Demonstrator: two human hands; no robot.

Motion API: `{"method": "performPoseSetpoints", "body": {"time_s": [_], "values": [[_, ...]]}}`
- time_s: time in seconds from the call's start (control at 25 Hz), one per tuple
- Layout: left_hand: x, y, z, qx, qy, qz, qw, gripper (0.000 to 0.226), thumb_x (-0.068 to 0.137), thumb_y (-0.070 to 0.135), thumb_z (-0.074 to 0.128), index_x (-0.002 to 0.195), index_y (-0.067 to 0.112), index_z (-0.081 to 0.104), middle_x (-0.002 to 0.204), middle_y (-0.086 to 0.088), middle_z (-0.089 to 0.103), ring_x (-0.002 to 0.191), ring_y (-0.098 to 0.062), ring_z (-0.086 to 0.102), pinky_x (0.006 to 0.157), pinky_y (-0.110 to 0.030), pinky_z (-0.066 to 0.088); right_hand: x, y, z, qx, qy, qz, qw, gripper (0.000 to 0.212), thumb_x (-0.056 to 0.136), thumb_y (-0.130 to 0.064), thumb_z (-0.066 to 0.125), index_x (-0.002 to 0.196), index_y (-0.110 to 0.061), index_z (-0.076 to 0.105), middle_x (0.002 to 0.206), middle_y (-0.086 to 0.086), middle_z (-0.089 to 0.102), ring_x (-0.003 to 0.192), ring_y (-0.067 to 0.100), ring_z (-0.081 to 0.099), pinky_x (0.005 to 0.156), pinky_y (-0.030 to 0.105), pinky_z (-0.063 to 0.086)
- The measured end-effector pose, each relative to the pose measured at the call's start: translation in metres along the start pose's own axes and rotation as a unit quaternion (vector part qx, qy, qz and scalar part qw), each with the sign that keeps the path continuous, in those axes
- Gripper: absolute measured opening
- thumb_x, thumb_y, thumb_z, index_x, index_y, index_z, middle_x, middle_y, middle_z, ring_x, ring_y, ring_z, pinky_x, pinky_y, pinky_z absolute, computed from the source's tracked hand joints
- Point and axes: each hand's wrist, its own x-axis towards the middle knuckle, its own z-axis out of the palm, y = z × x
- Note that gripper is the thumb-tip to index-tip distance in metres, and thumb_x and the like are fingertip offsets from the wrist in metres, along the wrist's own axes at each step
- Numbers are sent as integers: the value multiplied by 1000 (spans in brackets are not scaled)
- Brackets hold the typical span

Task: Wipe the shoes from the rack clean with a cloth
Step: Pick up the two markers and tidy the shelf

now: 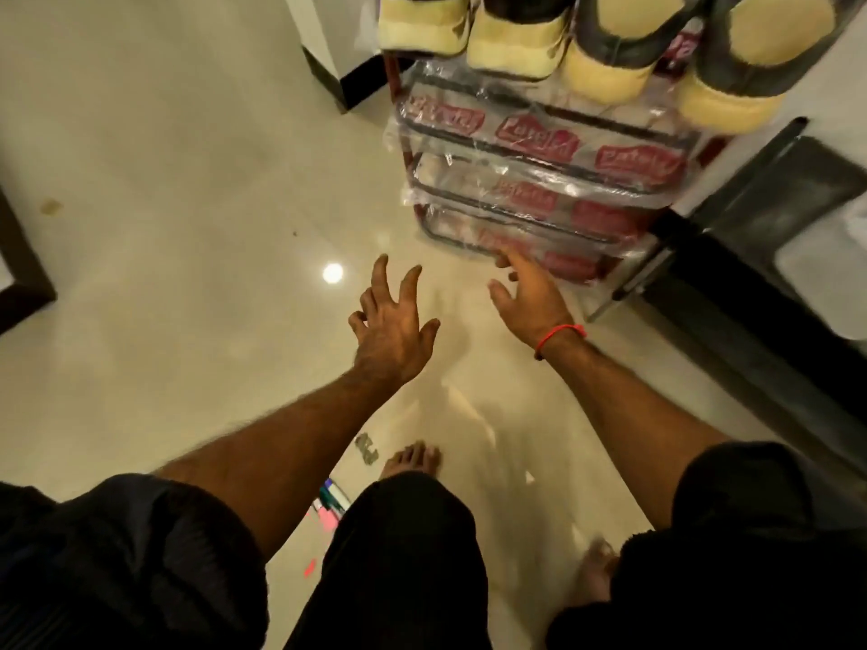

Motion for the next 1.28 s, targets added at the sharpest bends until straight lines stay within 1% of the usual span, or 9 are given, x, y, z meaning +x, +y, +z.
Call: {"method": "performPoseSetpoints", "body": {"time_s": [0.24, 0.44, 0.76, 0.88, 0.96, 1.04, 1.12, 1.16, 1.28], "values": [[-66, -68, -3, 10, -36, -138, 990, 78, 93, 37, 67, 157, 29, 21, 167, -11, -3, 136, -38, 35, 102, -59, 36, -19, -22, 52, 16, -112, -9, 994, 46, 92, -11, 62, 137, -20, 55, 118, 2, 61, 105, 24, 56, 98, 39, 47], [-110, -114, -2, -24, -31, -266, 963, 73, 89, 28, 71, 150, 26, 31, 158, -8, 16, 127, -35, 41, 99, -53, 37, -31, -59, 109, 27, -214, 8, 976, 47, 93, -13, 61, 138, -22, 53, 121, -1, 59, 110, 22, 54, 97, 33, 44], [-161, -187, 71, -139, -14, -417, 898, 55, 90, 17, 72, 137, 9, 45, 138, -16, 41, 112, -35, 55, 96, -52, 49, -55, -37, 211, -46, -334, 11, 941, 44, 92, -13, 64, 135, -19, 55, 118, 4, 59, 108, 22, 55, 88, 25, 42], [-168, -211, 102, -218, -25, -490, 843, 39, 95, 11, 66, 130, 8, 49, 126, -16, 54, 97, -24, 57, 84, -34, 48, -58, -28, 258, -75, -356, 11, 931, 37, 91, -17, 68, 127, -16, 59, 113, 7, 59, 104, 22, 56, 86, 26, 43], [-171, -223, 126, -243, -37, -539, 806, 29, 97, 12, 63, 125, 9, 54, 112, -17, 64, 94, -25, 62, 76, -31, 46, -58, -23, 289, -90, -371, 9, 924, 33, 91, -16, 68, 123, -14, 59, 113, 9, 59, 102, 21, 56, 83, 25, 45], [-173, -230, 147, -257, -51, -555, 789, 24, 99, 13, 60, 122, 8, 59, 106, -17, 69, 94, -31, 67, 75, -34, 52, -59, -17, 314, -110, -385, 3, 916, 33, 92, -13, 67, 124, -11, 58, 114, 12, 58, 99, 19, 54, 70, 9, 42], [-172, -233, 167, -277, -63, -558, 780, 23, 101, 12, 57, 122, 7, 63, 109, -16, 70, 96, -32, 68, 85, -37, 56, -62, -9, 336, -135, -407, 0, 903, 36, 93, -10, 65, 128, -7, 56, 120, 15, 56, 100, 19, 53, 62, 0, 39], [-169, -234, 175, -289, -69, -557, 775, 24, 101, 11, 55, 123, 6, 64, 113, -16, 70, 100, -32, 68, 91, -36, 55, -62, -4, 345, -150, -418, 2, 896, 40, 94, -10, 64, 132, -7, 54, 123, 16, 55, 105, 23, 55, 69, 1, 42], [-155, -233, 191, -310, -114, -572, 751, 31, 101, 12, 55, 130, 6, 61, 123, -17, 66, 114, -32, 64, 98, -34, 49, -66, 7, 371, -185, -442, 25, 877, 52, 93, -13, 66, 140, -6, 47, 130, 21, 53, 120, 35, 52, 100, 35, 41]]}}
